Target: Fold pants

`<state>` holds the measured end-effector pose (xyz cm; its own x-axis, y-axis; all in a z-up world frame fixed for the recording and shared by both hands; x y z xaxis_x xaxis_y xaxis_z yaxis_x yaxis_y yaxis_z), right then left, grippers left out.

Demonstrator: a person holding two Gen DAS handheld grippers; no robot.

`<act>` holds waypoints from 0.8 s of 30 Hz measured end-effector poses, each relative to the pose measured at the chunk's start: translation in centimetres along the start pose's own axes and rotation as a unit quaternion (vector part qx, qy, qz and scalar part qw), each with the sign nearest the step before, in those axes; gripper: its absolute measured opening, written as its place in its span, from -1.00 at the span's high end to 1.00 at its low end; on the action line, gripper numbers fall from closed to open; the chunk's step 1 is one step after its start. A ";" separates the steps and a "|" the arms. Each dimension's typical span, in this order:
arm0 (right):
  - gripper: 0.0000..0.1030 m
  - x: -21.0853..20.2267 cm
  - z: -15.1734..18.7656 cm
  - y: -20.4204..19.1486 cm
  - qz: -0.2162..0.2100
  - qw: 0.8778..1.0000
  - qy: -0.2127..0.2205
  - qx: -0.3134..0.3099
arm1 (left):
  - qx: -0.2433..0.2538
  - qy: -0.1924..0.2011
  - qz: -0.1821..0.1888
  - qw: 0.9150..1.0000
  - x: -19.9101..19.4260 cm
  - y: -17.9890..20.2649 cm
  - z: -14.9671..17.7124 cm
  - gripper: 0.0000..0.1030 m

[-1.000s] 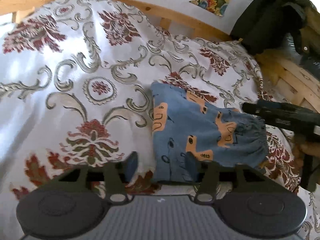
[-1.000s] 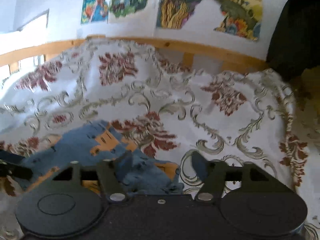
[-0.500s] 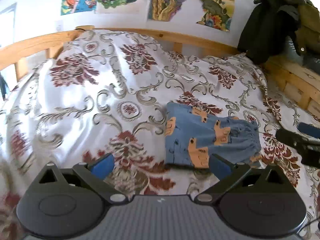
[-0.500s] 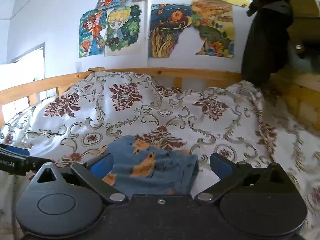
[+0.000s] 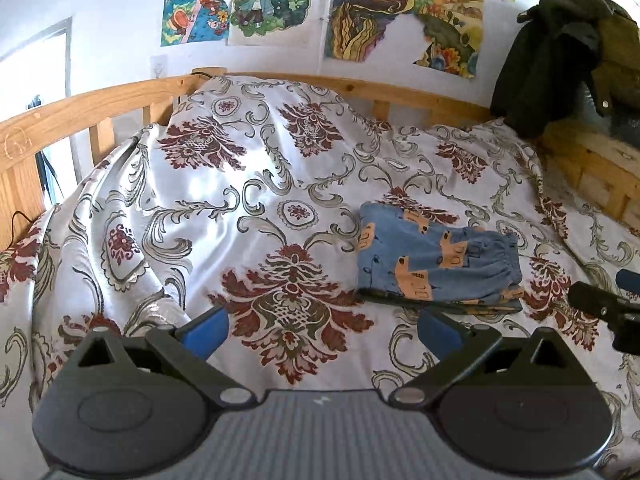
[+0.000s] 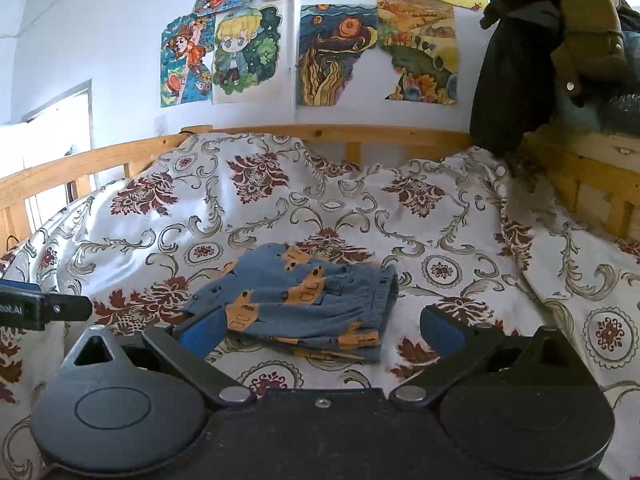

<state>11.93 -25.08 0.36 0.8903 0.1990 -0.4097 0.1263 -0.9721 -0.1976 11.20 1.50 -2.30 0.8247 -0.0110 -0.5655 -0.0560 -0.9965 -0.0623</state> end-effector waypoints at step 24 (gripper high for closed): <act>-0.99 0.1 0.0 -0.3 -0.005 1.000 -0.009 -0.004 | 0.001 -0.018 0.005 1.000 0.7 0.0 0.8 -0.99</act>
Point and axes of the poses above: each gripper's, at about its wrist camera, not at the fingertips, and x roughly the way its jaws point, y to its right, z to its underside, the point moved 9 cm from there along x, roughly the way its jaws point, and after that the axes turned 9 degrees about x, right-handed, at the moved point
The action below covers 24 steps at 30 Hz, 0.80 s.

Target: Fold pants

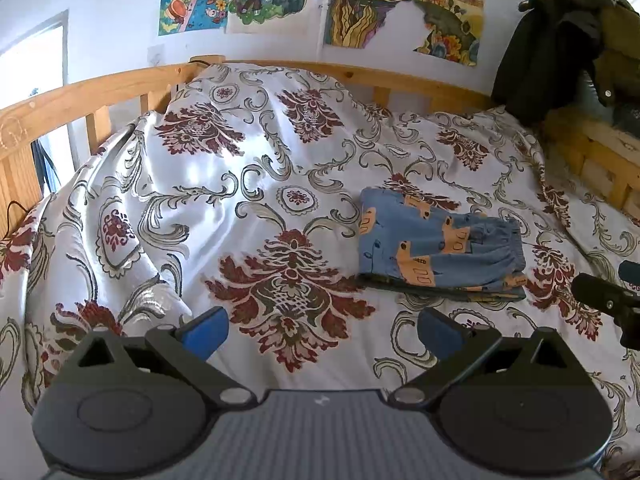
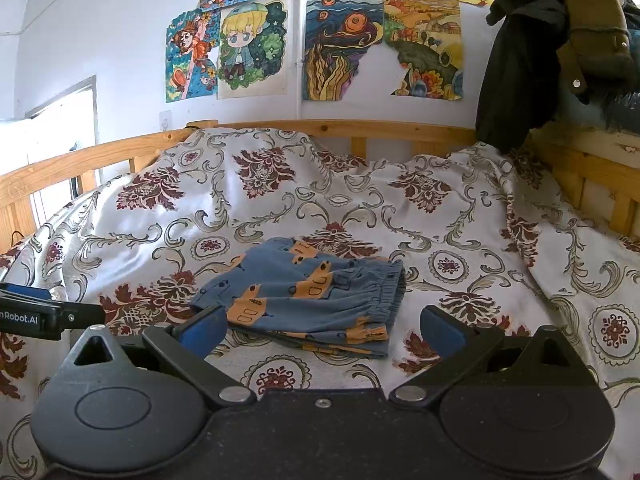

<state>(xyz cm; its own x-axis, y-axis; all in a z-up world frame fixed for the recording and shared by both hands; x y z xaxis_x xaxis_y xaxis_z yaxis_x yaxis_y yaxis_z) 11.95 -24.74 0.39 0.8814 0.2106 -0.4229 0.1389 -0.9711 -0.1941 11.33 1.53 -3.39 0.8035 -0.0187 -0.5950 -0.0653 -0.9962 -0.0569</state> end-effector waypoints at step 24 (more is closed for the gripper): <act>-0.99 0.2 0.3 -0.2 -0.002 1.000 -0.005 -0.001 | -0.004 -0.014 0.002 1.000 0.3 0.4 0.2 -0.99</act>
Point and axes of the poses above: each gripper's, at about its wrist camera, not at the fingertips, and x roughly the way its jaws point, y to its right, z to its underside, the point moved 9 cm from there along x, roughly the way its jaws point, and after that the axes turned 9 degrees about x, right-handed, at the moved point
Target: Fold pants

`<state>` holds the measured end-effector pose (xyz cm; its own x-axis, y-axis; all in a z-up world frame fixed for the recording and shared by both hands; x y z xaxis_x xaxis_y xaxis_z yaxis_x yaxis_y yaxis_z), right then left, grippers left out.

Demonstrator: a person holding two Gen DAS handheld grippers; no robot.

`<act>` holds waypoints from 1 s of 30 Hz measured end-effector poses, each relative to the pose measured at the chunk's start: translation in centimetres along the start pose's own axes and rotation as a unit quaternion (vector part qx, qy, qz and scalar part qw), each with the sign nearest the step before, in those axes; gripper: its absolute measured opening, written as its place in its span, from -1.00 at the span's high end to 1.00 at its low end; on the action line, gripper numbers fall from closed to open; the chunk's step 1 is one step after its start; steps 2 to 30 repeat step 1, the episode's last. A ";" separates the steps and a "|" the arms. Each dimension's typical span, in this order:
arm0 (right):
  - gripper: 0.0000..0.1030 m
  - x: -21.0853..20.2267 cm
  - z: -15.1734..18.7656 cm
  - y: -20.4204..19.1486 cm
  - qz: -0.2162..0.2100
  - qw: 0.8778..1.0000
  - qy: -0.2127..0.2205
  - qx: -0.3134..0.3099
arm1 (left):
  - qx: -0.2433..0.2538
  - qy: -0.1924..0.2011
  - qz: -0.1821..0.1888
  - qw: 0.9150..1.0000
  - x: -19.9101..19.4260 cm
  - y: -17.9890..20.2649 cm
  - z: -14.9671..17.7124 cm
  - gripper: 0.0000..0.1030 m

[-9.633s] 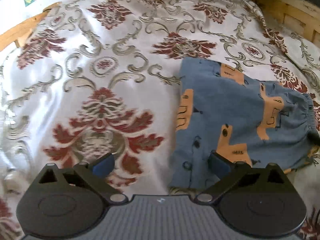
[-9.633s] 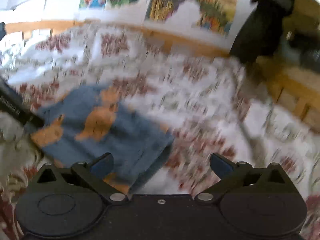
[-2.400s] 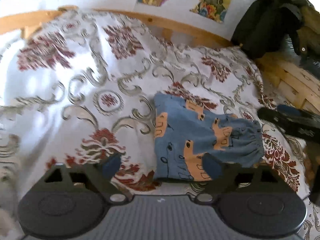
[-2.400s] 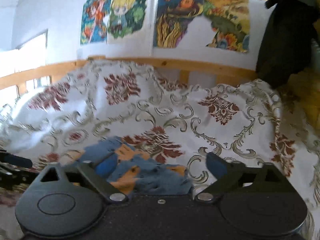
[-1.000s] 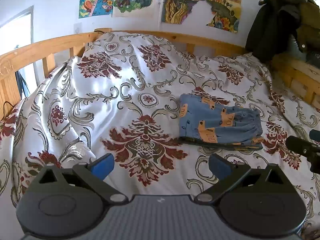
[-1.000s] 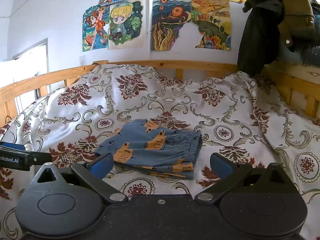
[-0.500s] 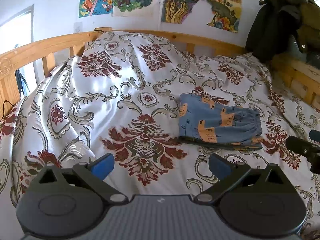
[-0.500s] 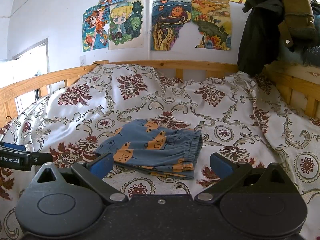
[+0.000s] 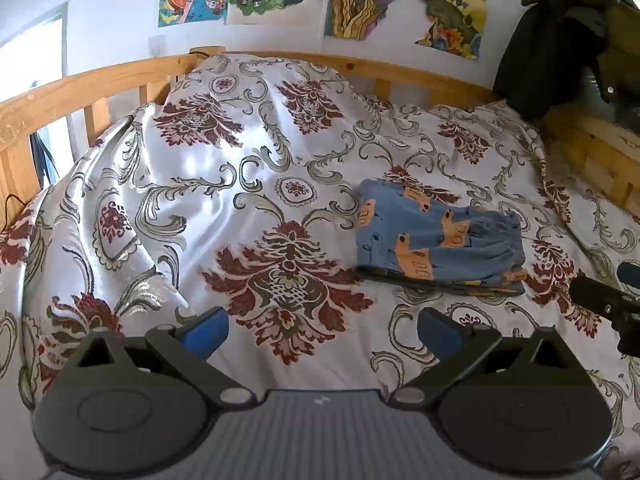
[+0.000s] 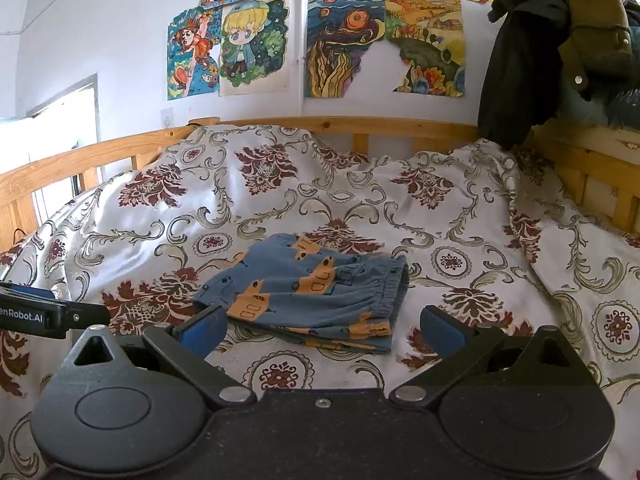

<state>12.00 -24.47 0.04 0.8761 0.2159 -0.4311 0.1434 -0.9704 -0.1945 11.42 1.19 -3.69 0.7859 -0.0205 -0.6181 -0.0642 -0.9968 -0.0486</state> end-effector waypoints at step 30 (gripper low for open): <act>-0.99 0.0 0.0 0.0 0.000 1.000 0.000 0.000 | 0.000 -0.001 0.000 1.000 0.0 0.0 0.0 -0.99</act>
Point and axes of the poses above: each gripper's, at about its wrist camera, not at the fingertips, and x roughly the way its jaws point, y to its right, z to its underside, the point moved 9 cm from there along x, roughly the way its jaws point, and after that the axes turned 9 degrees about x, right-handed, at the moved point
